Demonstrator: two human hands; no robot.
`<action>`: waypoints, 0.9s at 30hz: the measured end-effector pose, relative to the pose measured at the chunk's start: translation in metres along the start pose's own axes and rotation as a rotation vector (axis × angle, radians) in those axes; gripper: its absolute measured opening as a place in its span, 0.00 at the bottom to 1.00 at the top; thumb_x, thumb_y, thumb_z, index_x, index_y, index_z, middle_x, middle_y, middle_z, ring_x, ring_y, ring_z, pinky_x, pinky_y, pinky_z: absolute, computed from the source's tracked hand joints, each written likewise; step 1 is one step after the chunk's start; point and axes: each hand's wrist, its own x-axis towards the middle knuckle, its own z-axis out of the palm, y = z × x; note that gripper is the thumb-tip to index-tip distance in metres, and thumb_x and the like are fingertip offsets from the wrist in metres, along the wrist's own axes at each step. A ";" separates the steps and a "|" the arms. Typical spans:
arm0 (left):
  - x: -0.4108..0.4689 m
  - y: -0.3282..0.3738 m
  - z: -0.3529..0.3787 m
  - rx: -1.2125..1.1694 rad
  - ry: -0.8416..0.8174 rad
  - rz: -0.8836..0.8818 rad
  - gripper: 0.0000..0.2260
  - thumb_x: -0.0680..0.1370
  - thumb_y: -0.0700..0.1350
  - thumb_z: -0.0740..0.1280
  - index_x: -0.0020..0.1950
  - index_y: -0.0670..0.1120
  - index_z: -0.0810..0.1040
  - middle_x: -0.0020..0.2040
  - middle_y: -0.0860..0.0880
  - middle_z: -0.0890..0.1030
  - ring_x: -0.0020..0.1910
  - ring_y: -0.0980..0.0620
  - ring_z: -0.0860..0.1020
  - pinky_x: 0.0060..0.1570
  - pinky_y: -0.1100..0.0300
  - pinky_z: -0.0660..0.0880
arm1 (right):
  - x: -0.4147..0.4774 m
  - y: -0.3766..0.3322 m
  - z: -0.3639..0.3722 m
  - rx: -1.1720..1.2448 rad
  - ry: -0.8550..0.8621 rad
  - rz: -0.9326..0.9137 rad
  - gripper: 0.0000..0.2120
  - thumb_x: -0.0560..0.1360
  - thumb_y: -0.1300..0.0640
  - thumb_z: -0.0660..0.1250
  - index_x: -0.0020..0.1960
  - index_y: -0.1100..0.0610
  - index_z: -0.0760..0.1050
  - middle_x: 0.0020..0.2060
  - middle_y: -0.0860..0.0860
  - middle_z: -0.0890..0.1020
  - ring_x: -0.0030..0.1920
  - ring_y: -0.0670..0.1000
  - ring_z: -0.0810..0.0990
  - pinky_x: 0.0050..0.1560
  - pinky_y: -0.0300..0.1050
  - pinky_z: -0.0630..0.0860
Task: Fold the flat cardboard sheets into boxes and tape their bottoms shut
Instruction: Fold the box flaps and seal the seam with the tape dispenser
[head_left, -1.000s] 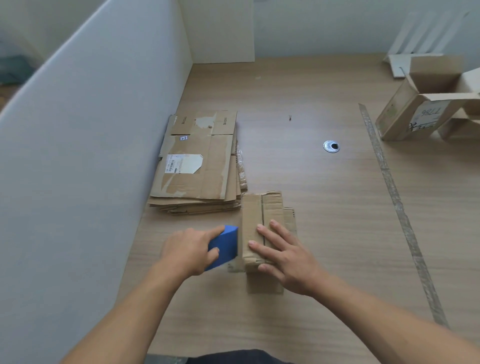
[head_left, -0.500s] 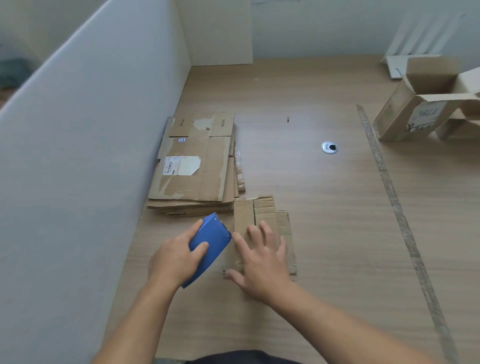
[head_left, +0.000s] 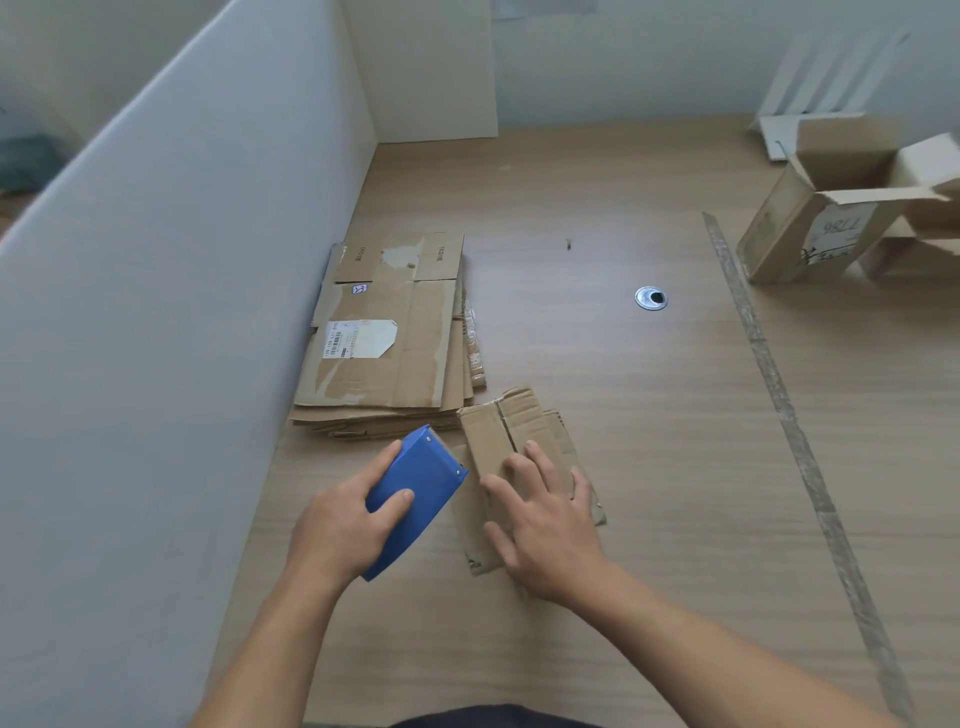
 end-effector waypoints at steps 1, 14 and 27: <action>0.000 0.000 -0.001 -0.007 -0.001 -0.002 0.25 0.77 0.56 0.65 0.73 0.72 0.63 0.48 0.55 0.82 0.47 0.51 0.78 0.50 0.52 0.77 | 0.000 -0.001 0.000 0.005 -0.007 0.000 0.20 0.71 0.45 0.64 0.62 0.43 0.69 0.65 0.49 0.68 0.76 0.56 0.59 0.61 0.73 0.67; 0.000 -0.006 -0.015 -0.097 0.021 -0.012 0.25 0.78 0.54 0.68 0.73 0.69 0.65 0.51 0.54 0.80 0.49 0.51 0.77 0.50 0.53 0.75 | -0.001 0.021 -0.015 -0.002 -0.115 -0.097 0.29 0.74 0.34 0.54 0.74 0.34 0.58 0.66 0.44 0.70 0.73 0.50 0.62 0.60 0.61 0.74; -0.005 -0.001 -0.022 -0.133 0.041 0.028 0.25 0.78 0.53 0.68 0.73 0.68 0.66 0.51 0.53 0.81 0.49 0.51 0.78 0.51 0.53 0.75 | 0.005 0.025 -0.041 0.092 -0.263 -0.089 0.47 0.69 0.42 0.62 0.77 0.37 0.33 0.78 0.49 0.33 0.77 0.53 0.29 0.75 0.57 0.47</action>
